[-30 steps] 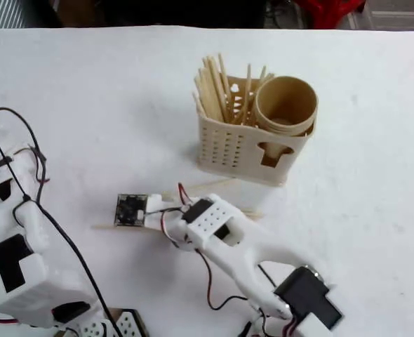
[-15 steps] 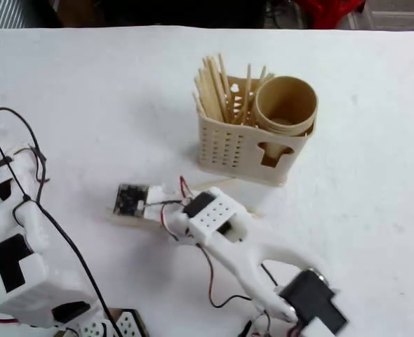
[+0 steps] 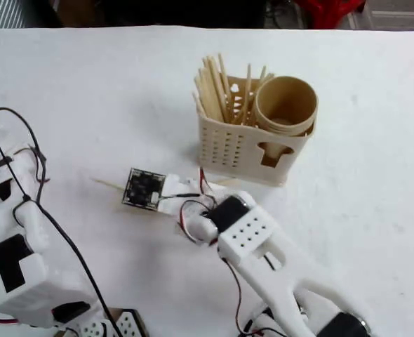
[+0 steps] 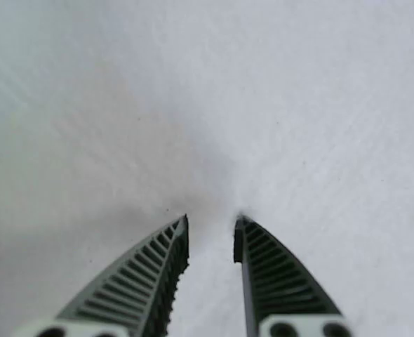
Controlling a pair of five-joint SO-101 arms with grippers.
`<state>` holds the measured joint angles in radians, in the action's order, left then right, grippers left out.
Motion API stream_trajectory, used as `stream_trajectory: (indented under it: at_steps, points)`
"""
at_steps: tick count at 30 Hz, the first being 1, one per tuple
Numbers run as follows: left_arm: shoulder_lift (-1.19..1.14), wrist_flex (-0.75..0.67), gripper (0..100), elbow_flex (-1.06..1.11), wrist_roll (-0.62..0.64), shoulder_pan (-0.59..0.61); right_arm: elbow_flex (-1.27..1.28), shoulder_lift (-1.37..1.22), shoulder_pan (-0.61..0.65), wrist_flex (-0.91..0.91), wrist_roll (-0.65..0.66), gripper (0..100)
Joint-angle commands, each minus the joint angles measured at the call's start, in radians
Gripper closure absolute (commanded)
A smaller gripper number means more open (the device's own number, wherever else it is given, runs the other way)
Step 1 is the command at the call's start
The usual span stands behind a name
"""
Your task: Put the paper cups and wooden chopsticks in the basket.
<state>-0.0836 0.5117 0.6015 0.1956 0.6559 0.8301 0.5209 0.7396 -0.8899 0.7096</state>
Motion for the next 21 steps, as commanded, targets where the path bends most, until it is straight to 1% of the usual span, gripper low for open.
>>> stream_trajectory:
  at_steps: [1,6,9,12,15,18,21]
  points:
    - [0.007,0.005,88,-0.044,-0.012,0.002,-0.006,0.124,-0.021,-0.022,-0.06,98.2]
    - [0.005,0.005,88,-0.046,-0.012,0.001,-0.035,0.312,-0.074,-0.025,-0.107,98.2]
    - [0.005,0.003,88,-0.046,-0.012,-0.012,-0.08,0.409,-0.079,-0.025,-0.218,98.2]
    - [0.005,0.003,88,-0.046,-0.012,-0.021,-0.172,0.449,-0.076,-0.018,-0.292,98.2]
    - [0.005,0.003,88,-0.046,-0.012,-0.018,-0.318,0.426,-0.084,-0.005,-0.339,98.2]
    - [0.007,0.003,88,-0.044,-0.012,-0.018,-0.439,0.375,-0.124,0.097,-0.394,98.2]
    - [0.007,0.003,88,-0.043,-0.012,-0.016,-0.494,0.308,-0.191,0.257,-0.399,98.1]
